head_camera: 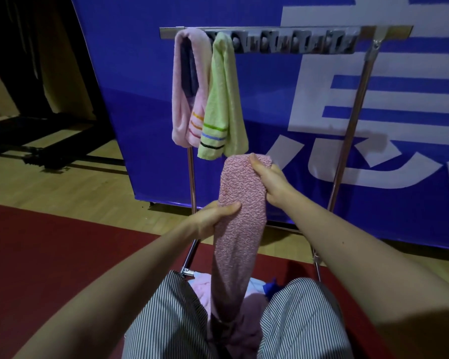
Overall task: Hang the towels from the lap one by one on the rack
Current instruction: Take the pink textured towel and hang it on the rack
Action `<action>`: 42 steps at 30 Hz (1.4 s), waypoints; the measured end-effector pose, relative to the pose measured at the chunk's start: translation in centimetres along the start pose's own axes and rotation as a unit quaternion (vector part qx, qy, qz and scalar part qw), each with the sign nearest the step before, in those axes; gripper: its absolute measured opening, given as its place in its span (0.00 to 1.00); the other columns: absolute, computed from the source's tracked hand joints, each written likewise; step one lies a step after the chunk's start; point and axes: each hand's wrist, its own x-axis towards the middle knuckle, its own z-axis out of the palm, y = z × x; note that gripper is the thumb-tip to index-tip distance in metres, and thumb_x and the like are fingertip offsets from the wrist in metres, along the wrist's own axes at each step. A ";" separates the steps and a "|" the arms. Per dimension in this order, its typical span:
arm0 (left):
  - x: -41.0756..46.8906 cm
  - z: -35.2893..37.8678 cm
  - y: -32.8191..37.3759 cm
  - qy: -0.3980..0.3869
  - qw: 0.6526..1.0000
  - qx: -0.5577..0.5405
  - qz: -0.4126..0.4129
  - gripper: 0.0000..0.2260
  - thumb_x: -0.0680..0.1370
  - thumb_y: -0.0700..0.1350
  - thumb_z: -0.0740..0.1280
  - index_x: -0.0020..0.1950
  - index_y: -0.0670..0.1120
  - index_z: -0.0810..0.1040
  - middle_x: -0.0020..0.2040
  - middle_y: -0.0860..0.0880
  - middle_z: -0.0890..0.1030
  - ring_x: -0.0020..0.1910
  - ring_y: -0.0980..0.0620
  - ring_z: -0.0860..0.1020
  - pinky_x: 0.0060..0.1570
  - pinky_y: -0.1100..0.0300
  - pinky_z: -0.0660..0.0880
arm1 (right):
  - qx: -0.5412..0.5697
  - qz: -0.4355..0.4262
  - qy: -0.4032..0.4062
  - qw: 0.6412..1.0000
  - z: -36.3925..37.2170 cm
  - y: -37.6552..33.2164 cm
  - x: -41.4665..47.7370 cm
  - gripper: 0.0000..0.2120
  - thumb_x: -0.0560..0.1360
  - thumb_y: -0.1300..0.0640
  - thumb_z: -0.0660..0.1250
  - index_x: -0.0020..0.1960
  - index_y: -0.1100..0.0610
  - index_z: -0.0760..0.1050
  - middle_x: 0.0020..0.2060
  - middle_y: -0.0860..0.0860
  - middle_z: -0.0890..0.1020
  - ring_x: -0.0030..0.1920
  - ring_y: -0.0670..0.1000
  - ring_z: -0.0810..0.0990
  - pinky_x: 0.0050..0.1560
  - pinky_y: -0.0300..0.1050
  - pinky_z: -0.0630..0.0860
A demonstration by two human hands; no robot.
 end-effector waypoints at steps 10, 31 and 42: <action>1.8 -0.1 6.3 0.184 0.977 -0.062 0.089 0.17 0.79 0.48 0.63 0.63 0.39 0.74 0.53 0.43 0.79 0.52 0.48 0.78 0.55 0.54 0.74 | -0.120 0.124 -0.225 0.959 -3.0 4.1 -1.9 0.43 0.61 0.27 0.54 0.67 0.54 0.68 0.62 0.52 0.77 0.62 0.51 0.75 0.64 0.50 0.73; -0.6 -1.8 -0.9 0.027 0.998 -0.062 0.001 0.36 0.57 0.56 0.80 0.59 0.41 0.75 0.52 0.44 0.82 0.51 0.46 0.81 0.57 0.49 0.75 | 0.018 0.082 -0.024 0.996 -0.1 2.1 -1.0 0.28 0.73 0.38 0.63 0.62 0.59 0.73 0.57 0.59 0.80 0.56 0.54 0.80 0.62 0.52 0.74; 0.4 -2.3 4.8 0.114 0.992 0.045 0.029 0.11 0.79 0.44 0.63 0.57 0.40 0.76 0.54 0.41 0.80 0.52 0.44 0.78 0.60 0.47 0.73 | -0.327 0.215 -0.135 0.910 -1.4 0.7 -1.3 0.40 0.75 0.30 0.39 0.55 0.61 0.76 0.50 0.59 0.81 0.50 0.56 0.80 0.45 0.47 0.76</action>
